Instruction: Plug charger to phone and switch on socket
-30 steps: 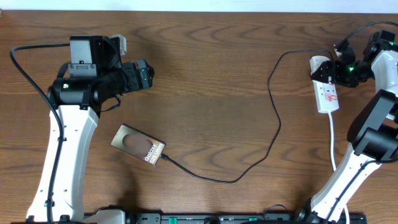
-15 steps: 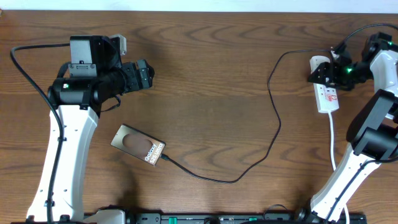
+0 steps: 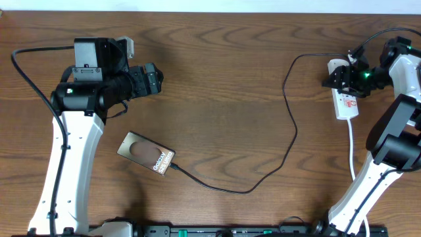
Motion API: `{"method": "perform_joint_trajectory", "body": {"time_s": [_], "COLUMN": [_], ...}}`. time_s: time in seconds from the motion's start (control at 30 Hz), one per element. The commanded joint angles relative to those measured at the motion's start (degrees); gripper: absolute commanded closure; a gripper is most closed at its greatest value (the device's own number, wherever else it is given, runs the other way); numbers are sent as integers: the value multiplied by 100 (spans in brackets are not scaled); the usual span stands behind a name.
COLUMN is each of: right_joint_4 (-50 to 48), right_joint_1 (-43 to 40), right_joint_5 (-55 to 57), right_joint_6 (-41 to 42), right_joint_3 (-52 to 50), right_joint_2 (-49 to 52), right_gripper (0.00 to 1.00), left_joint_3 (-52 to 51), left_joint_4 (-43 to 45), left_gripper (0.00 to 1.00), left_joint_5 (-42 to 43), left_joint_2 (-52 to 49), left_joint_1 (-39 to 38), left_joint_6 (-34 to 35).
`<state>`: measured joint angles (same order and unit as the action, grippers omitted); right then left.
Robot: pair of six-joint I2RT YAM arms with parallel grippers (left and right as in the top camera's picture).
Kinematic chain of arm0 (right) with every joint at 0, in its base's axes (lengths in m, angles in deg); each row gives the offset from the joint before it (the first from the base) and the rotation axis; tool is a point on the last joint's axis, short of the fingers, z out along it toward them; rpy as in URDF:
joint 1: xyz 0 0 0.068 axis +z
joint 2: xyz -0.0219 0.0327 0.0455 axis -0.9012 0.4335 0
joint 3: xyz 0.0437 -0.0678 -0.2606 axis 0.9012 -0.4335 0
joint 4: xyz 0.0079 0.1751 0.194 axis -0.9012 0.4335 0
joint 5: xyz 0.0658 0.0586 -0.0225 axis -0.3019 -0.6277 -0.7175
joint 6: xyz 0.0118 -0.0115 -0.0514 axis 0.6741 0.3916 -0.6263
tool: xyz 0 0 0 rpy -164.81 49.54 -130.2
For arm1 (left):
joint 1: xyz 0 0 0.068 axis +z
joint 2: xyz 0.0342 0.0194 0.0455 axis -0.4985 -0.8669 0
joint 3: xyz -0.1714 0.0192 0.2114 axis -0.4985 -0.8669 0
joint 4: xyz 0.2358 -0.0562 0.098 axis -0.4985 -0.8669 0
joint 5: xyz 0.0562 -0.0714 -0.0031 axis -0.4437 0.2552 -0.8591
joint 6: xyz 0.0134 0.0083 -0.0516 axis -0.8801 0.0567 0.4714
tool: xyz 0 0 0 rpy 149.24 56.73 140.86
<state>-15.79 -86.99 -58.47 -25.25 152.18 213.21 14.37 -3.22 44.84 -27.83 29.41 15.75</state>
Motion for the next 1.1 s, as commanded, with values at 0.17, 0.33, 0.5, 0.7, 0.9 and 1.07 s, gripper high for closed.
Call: {"method": "perform_joint_trajectory", "body": {"time_s": [0.17,0.33,0.5,0.7,0.9,1.07], "right_joint_4": [-70,-85,-85,-81,-79,-74], "right_joint_1": [42,50,63,59,59,59], "right_joint_5": [1080,2337,2911,2916,2916,2916], "right_joint_6": [645,1478,2855,2898,2896,2898], "right_joint_3": [-168,-166,-168,-166,-168,-170], "right_joint_2": [-590,-1692,-3226,-4341,-4811,-4846], "right_gripper": [29,28,1,1,1,1], "left_joint_3": [142,142,142,142,142,142], "left_joint_4": [-15,-15,-15,-15,-13,-15], "left_gripper": [8,8,8,8,8,8], "left_joint_5": [-57,-57,-57,-57,-57,-57], "left_joint_2": [-17,-17,-17,-17,-17,-17], "left_joint_1": [-13,-13,-13,-13,-13,-13], "left_joint_6": [-61,-61,-61,-61,-61,-61]}}
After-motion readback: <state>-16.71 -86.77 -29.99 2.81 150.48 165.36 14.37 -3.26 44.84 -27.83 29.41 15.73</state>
